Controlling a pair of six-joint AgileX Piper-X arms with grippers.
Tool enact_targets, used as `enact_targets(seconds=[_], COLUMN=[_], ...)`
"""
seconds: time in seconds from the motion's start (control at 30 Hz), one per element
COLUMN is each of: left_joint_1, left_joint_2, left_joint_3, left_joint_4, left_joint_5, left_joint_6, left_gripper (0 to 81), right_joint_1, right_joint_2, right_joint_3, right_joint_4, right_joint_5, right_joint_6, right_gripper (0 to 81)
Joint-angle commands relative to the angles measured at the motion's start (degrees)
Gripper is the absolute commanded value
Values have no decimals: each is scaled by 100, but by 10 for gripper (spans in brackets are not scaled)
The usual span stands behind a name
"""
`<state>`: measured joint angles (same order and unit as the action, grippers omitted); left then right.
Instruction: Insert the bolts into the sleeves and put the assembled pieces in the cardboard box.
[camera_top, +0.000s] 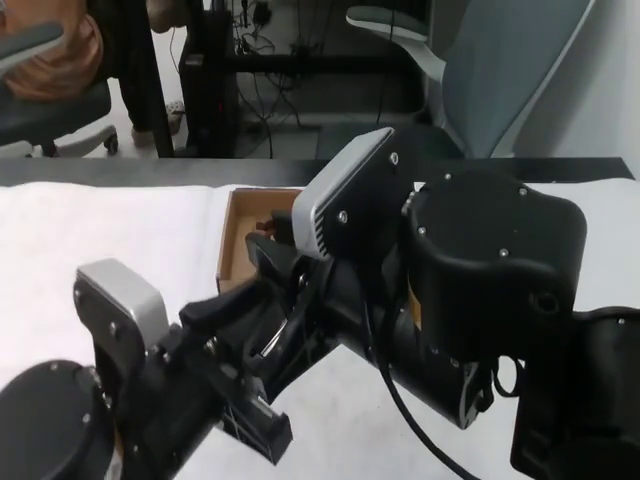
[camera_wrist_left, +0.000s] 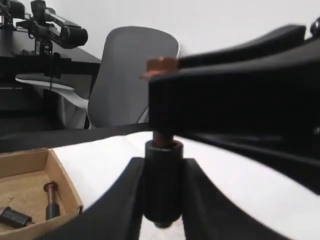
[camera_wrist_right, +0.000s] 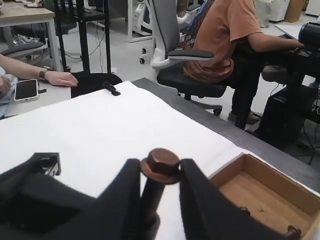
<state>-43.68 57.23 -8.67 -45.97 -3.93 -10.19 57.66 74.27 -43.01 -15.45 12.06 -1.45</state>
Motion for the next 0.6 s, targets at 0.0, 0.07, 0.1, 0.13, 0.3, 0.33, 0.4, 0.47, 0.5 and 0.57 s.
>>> enact_targets(seconds=[0.0,0.07,0.1,0.13,0.3,0.33,0.4,0.47,0.5,0.57], left_joint_1=[-27,-27,-27,-27,-27,-27,25,185,320,648], left_joint_2=[5,5,5,5,5,5,5,5,5,39], left_joint_3=[-95,-95,-95,-95,-92,-92,-92,-168,-249,-465], left_joint_4=[-231,-231,-231,-231,-231,-231,-136,256,599,1152], left_joint_5=[-8,-8,-8,-8,-76,-104,-230,-244,-244,-212], left_joint_6=[-11,-11,-11,-11,-11,20,39,39,39,114], left_gripper=[18,18,18,18,18,18,18,18,18,18], right_joint_1=[16,16,16,16,16,16,16,16,16,16], right_joint_2=[15,15,15,15,-52,-113,-321,-690,-904,-1311], right_joint_3=[-11,-11,-11,-11,-34,-47,-49,-49,-49,-49], right_joint_4=[-21,-21,-21,-21,-76,-76,-76,3,121,683], right_joint_5=[17,-158,-239,-260,-164,-164,-164,10,227,805], right_joint_6=[-18,54,114,212,566,577,611,850,956,1207], right_gripper=[1,95,169,284,700,700,700,700,700,689])
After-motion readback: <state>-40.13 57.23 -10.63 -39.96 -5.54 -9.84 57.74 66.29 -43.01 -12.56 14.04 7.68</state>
